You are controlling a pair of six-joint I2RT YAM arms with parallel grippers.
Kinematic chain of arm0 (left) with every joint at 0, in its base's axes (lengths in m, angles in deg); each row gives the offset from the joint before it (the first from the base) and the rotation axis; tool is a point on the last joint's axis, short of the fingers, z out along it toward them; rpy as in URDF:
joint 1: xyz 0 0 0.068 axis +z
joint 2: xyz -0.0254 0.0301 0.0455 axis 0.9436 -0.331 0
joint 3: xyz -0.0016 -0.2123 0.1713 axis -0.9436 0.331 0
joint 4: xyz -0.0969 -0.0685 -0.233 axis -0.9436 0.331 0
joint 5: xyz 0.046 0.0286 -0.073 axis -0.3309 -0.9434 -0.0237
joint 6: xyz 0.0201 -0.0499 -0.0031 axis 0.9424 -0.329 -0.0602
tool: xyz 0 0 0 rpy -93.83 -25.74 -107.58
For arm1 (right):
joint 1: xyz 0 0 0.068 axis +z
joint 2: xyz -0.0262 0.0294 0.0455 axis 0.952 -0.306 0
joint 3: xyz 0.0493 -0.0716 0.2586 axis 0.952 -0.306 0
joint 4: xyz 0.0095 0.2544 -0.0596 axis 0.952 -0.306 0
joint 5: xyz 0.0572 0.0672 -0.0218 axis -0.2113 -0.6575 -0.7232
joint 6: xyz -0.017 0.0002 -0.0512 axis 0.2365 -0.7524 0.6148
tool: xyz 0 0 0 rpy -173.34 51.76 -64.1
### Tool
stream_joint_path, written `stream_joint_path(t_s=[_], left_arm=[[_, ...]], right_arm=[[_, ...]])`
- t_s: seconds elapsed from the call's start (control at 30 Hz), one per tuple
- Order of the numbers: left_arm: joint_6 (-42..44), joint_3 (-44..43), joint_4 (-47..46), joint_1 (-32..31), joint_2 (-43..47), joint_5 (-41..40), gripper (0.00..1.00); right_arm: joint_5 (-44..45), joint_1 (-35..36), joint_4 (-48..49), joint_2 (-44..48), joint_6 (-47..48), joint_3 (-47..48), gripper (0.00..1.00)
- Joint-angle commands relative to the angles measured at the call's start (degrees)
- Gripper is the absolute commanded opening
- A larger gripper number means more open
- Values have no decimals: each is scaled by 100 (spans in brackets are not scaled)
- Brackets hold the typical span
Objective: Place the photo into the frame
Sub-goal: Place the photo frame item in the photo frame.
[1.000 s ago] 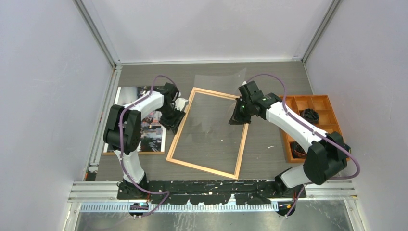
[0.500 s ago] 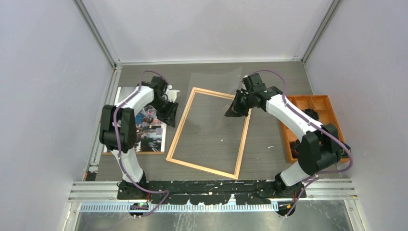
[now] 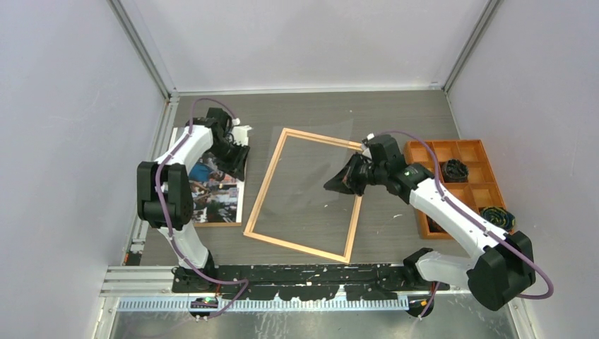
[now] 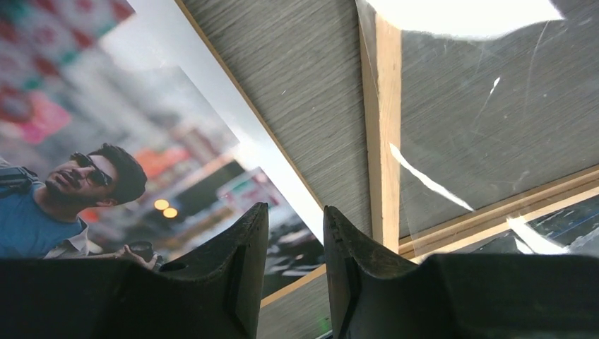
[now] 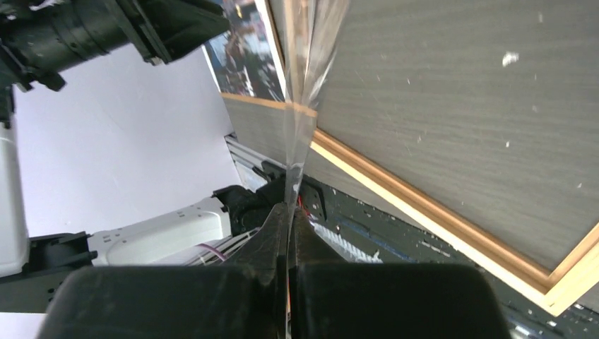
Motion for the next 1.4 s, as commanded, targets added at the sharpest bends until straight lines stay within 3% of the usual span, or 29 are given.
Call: stream_joint_path(t_s=[0.0, 0.33, 0.47, 0.57, 0.7, 0.9, 1.07, 1.37], left_arm=[[194, 124, 20, -9, 191, -188, 36], [292, 387, -140, -11, 189, -411, 37], [303, 436, -193, -17, 153, -473, 38], [308, 450, -222, -25, 98, -485, 38], [256, 490, -271, -138, 56, -510, 38], [216, 507, -392, -412, -26, -758, 38], [231, 530, -467, -457, -68, -956, 38], [254, 585, -532, -457, -88, -1134, 37]], right_arm=[[-74, 230, 817, 373, -875, -519, 1], [1045, 1194, 513, 578, -654, -850, 4], [1456, 1384, 348, 476, -371, -1028, 20], [1655, 1381, 165, 332, -72, -1060, 46], [1777, 1385, 162, 64, 181, -1094, 67], [2138, 1269, -252, -237, 672, -803, 87], [2275, 875, -408, -538, 1122, -450, 93], [1418, -142, 600, -2428, 1943, 654, 99]])
